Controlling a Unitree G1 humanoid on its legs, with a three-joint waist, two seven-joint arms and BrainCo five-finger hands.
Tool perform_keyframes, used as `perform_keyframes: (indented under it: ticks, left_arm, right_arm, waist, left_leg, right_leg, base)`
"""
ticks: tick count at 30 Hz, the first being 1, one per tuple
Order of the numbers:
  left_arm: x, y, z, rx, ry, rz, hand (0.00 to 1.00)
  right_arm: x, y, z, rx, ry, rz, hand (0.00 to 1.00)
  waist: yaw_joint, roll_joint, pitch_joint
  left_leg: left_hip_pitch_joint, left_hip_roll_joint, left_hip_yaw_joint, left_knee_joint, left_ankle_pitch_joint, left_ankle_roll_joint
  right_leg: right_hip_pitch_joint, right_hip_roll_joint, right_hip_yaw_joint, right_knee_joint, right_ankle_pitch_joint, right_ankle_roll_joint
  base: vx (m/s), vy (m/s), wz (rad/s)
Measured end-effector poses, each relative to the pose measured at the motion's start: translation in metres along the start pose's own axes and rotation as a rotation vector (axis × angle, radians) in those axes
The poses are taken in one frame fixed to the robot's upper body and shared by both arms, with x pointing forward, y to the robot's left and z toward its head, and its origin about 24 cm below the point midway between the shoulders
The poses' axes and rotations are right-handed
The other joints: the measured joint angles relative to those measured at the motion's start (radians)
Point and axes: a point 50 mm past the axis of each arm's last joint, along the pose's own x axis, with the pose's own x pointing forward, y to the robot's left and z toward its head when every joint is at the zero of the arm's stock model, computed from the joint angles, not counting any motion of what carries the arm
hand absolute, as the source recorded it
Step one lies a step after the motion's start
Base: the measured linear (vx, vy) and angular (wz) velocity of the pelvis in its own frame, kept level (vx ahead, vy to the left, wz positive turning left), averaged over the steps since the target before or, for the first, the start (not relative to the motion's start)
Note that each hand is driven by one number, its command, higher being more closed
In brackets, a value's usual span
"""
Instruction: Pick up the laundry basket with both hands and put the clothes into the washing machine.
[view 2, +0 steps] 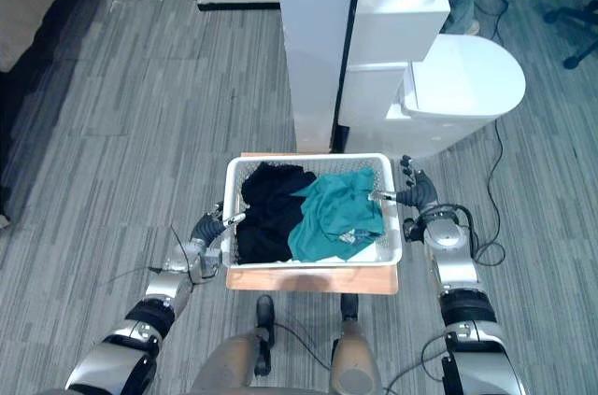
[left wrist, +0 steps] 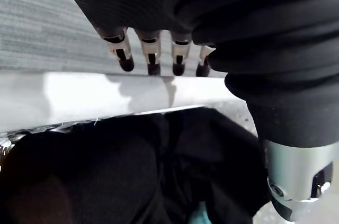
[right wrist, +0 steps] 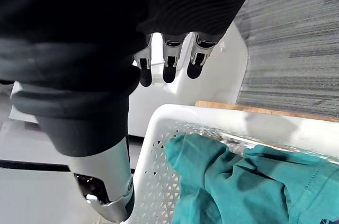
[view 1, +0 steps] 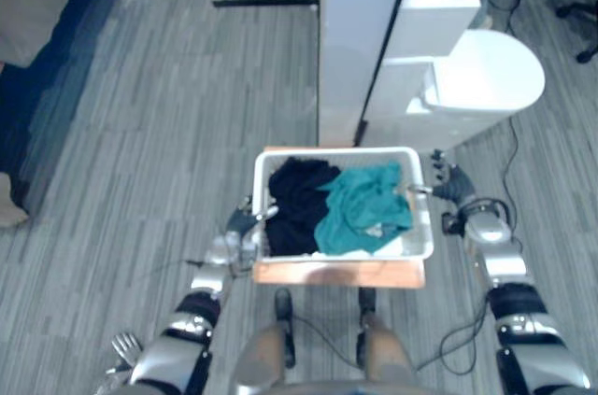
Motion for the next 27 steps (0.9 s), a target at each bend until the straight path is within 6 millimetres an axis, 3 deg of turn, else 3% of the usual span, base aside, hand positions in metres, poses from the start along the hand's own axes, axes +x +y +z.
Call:
perform_keyframes:
  ticks: [8,15,27]
  left_arm:
    - [0.017,0.014,0.051,0.061,-0.096,0.093,0.00]
    - [0.021,0.010,0.066,0.120,-0.131,0.096,0.00]
    - [0.026,0.010,0.095,0.168,-0.198,0.131,0.00]
  right_arm:
    - [0.021,0.008,0.020,0.044,-0.012,-0.038,0.00]
    - [0.025,0.029,0.019,0.094,0.013,-0.009,0.00]
    - [0.041,0.036,0.009,0.150,0.132,-0.021,0.00]
  waist:
    - [-0.016,-0.021,0.075]
    - [-0.017,-0.027,0.088]
    - [-0.016,-0.034,0.106]
  left_leg:
    - [-0.011,0.003,0.032,-0.084,0.064,-0.008]
    - [-0.022,0.003,0.043,-0.095,0.071,-0.005]
    - [-0.069,0.003,0.011,-0.120,0.097,-0.008]
  right_leg:
    - [-0.070,0.013,0.036,0.001,0.031,-0.006]
    - [-0.086,0.015,0.048,-0.012,0.041,-0.004]
    - [-0.120,0.015,0.032,-0.025,0.050,0.002]
  base:
    - [-0.05,-0.016,-0.12]
    - [0.05,-0.001,-0.05]
    - [0.01,0.001,0.07]
